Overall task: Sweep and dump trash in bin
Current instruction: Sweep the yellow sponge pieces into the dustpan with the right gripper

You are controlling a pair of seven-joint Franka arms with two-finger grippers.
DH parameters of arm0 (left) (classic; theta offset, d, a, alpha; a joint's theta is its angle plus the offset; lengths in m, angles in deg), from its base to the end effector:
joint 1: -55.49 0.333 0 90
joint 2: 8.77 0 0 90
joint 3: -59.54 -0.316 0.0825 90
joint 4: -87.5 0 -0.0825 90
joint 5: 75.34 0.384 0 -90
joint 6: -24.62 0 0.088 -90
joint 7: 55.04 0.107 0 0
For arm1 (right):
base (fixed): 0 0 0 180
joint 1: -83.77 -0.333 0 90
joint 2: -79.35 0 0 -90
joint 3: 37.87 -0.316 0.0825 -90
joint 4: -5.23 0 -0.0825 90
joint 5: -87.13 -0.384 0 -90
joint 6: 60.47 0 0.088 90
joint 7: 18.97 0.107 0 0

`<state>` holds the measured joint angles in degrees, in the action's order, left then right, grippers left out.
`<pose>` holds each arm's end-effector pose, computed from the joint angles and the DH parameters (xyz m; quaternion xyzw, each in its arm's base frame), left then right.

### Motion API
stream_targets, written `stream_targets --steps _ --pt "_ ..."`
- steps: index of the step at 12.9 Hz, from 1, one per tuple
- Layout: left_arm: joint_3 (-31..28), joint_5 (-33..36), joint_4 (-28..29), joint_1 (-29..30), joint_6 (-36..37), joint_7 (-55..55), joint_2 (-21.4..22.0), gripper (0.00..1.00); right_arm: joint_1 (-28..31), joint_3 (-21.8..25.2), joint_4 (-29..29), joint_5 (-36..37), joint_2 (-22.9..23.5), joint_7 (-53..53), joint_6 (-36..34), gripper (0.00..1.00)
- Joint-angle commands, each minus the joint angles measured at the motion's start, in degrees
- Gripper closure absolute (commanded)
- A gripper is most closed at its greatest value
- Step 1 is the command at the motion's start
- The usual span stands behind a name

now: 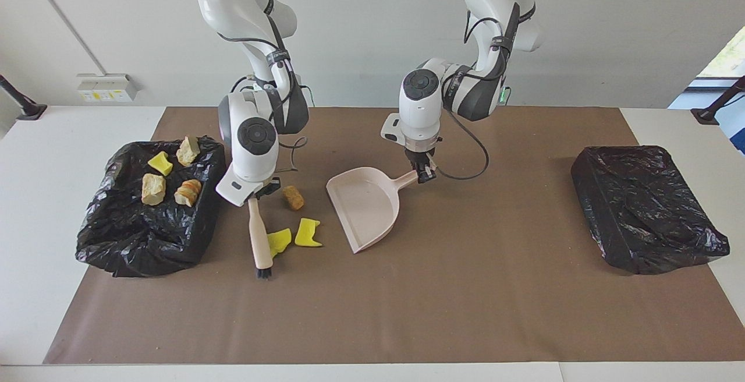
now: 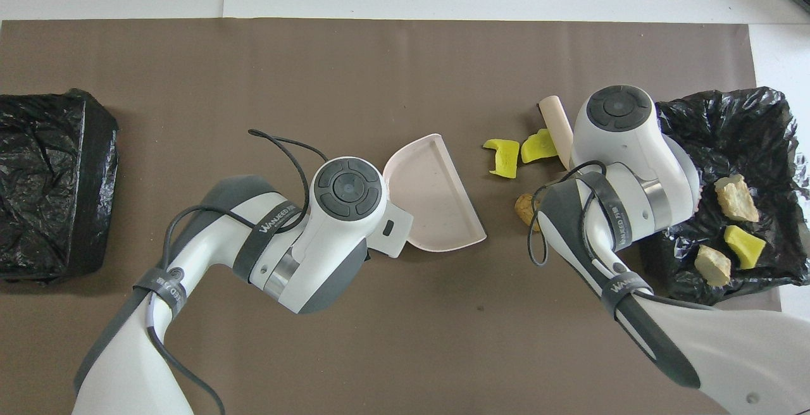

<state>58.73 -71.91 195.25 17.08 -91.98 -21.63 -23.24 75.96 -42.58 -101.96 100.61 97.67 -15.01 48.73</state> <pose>0.4810 -0.3667 0.3684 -0.8041 0.5919 0.0480 0.0296 0.5837 0.1101 0.3255 0.9777 0.1270 -0.1253 0.1104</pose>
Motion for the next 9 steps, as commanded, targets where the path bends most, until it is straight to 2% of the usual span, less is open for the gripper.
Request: stream_targets --steps 1,3,5,7,9 --pt "-0.51 1.06 3.34 -0.79 -0.73 0.78 2.34 1.0 -3.0 -0.3 -1.44 -5.28 -0.3 -1.5 0.31 1.0" --pt "-0.6 1.06 3.52 -0.79 -0.73 0.78 2.34 1.0 -4.84 -0.3 -1.8 -13.53 -0.39 -1.59 -0.3 1.0" --pt "-0.6 1.15 3.52 -0.79 -0.82 0.78 2.34 1.0 -8.09 -0.39 -1.62 -18.64 -1.0 -1.68 -2.85 1.0" --pt "-0.51 1.15 3.52 -0.79 -1.0 0.6 2.34 1.0 -8.55 -0.74 -1.45 -25.4 -1.27 -3.25 -5.66 1.0" --pt "-0.6 1.06 3.52 -0.7 -1.43 0.69 2.34 1.0 -8.54 -0.74 0.47 -28.85 -1.44 -4.05 -8.56 1.0"
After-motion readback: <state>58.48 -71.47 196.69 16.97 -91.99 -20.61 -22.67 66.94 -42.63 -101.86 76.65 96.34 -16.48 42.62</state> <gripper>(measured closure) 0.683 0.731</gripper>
